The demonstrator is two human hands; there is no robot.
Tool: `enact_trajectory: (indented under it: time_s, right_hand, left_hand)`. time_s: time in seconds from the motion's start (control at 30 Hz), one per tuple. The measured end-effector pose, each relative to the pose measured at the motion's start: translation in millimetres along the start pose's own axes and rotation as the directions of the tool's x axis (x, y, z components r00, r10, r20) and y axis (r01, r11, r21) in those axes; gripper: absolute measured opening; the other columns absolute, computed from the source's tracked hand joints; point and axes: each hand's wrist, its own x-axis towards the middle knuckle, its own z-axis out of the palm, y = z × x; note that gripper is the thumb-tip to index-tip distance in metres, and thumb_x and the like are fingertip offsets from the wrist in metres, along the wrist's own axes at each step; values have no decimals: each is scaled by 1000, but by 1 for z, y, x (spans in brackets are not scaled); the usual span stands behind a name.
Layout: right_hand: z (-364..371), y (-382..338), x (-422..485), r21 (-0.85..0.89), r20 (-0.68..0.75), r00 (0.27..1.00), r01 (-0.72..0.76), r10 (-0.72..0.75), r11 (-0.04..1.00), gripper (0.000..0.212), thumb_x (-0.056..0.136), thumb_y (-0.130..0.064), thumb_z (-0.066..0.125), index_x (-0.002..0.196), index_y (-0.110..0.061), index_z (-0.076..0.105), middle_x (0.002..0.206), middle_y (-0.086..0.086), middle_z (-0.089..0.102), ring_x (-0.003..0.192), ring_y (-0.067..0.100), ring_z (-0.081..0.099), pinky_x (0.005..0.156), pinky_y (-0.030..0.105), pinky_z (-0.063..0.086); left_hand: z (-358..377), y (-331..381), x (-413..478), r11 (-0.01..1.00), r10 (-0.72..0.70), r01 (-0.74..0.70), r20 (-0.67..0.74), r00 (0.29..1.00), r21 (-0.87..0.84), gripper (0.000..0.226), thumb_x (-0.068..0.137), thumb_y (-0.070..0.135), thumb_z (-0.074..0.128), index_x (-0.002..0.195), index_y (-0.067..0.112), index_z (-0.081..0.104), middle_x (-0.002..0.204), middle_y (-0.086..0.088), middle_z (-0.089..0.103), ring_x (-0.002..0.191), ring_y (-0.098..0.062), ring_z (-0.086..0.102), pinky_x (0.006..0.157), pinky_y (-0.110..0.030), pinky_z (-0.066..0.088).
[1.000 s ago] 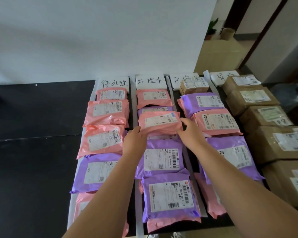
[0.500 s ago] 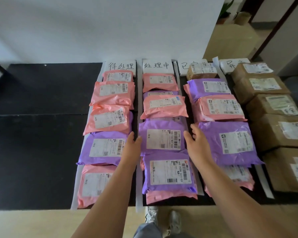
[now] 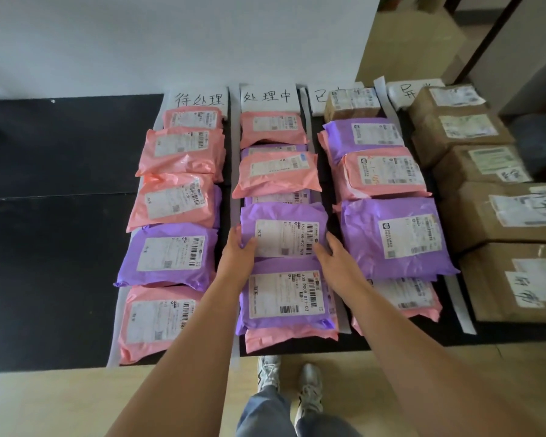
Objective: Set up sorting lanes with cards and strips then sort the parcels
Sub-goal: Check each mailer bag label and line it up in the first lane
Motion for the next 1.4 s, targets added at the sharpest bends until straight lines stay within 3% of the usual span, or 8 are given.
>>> enact_trajectory:
  time_s: [0.3, 0.47, 0.63, 0.77, 0.9, 1.07, 1.2, 1.4]
  right_hand:
    - [4, 0, 12, 25, 15, 999, -40, 40, 999, 49, 106, -35, 38, 154, -36, 27, 131, 3, 60, 74, 8, 52, 63, 28, 40]
    - [1, 1, 11, -9, 13, 1000, -7, 7, 1000, 56, 105, -36, 40, 157, -30, 21, 144, 7, 53, 101, 23, 56, 83, 31, 38]
    - [-7, 1, -1, -73, -48, 997, 63, -67, 995, 62, 105, -40, 42, 159, -27, 16, 151, 2, 47, 71, 2, 46, 53, 15, 31]
    - [-17, 5, -17, -90, -72, 988, 130, -136, 988, 56, 105, -36, 44, 157, -24, 26, 152, 1, 46, 78, 0, 52, 50, 9, 36]
    - [-33, 17, -38, -30, -143, 964, 221, -223, 975, 41, 104, -30, 48, 144, -21, 49, 140, 2, 58, 103, 8, 58, 74, 13, 39]
    - [-60, 45, -61, 24, -309, 935, 191, -175, 981, 29, 104, -25, 49, 128, -18, 62, 126, 1, 64, 99, 8, 54, 83, 25, 42]
    - [-84, 69, -72, 32, -402, 911, 112, -90, 993, 28, 102, -22, 49, 126, -18, 64, 112, 0, 65, 86, 12, 57, 62, 20, 39]
    - [-102, 117, -92, 139, -478, 874, -21, 86, 990, 29, 100, -16, 52, 126, -17, 63, 118, 4, 68, 97, 18, 58, 80, 31, 41]
  left_hand:
    - [5, -1, 4, 999, -49, 50, 103, 993, -3, 51, 102, 30, 46, 151, 28, 36, 129, -6, 63, 115, -29, 60, 104, -49, 45]
    - [-2, -4, -9, 990, -88, 95, 71, 994, -107, 45, 101, 31, 47, 144, 17, 44, 135, -11, 59, 119, -31, 58, 107, -48, 43]
    - [-11, -1, -34, 989, -85, 72, -98, 992, -130, 52, 103, 34, 44, 152, 19, 34, 150, -5, 45, 137, -29, 43, 107, -36, 33]
    - [-11, -4, -66, 984, -89, 53, -213, 973, -167, 37, 103, 23, 40, 132, 4, 52, 127, -20, 59, 119, -38, 54, 92, -39, 44]
    - [0, -4, -102, 988, -45, -13, -374, 926, -152, 29, 101, 17, 41, 79, 35, 43, 74, 16, 42, 86, -21, 45, 65, -33, 34]
    - [22, 1, -128, 986, 130, -163, -417, 900, -45, 33, 100, 16, 44, 128, 26, 59, 120, 8, 62, 101, -16, 60, 81, -34, 48]
    - [48, 20, -136, 963, 232, -265, -362, 903, -44, 34, 99, 11, 46, 126, 24, 61, 120, 12, 62, 102, -6, 57, 87, -31, 52]
    - [107, 20, -150, 971, 238, -238, 2, 971, -6, 30, 99, 13, 47, 123, 26, 61, 105, 14, 62, 77, 3, 61, 48, -8, 38]
